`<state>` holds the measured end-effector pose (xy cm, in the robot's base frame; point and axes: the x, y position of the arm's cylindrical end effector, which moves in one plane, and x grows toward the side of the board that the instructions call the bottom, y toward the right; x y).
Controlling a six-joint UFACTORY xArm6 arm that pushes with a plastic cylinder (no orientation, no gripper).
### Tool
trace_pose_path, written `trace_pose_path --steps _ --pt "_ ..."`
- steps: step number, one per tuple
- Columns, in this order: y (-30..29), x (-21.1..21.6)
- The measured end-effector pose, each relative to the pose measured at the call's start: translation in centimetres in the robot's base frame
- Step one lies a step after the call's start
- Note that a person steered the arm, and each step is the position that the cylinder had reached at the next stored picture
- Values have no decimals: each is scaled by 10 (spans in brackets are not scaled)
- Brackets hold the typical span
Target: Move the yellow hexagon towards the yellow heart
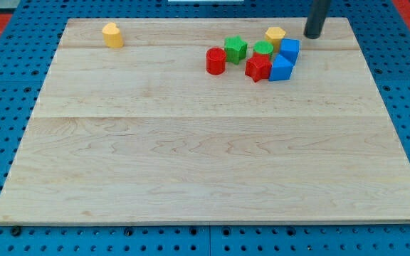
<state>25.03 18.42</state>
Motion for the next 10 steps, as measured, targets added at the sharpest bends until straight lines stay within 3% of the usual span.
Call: trace_pose_path --steps 1,4,5,6,7,8,10 --pt "-60 1" --pt "-36 16" --pt "-115 7" --pt "-148 -12" --pt "-109 -15" --pt "-87 -55" --pt "-190 -36"
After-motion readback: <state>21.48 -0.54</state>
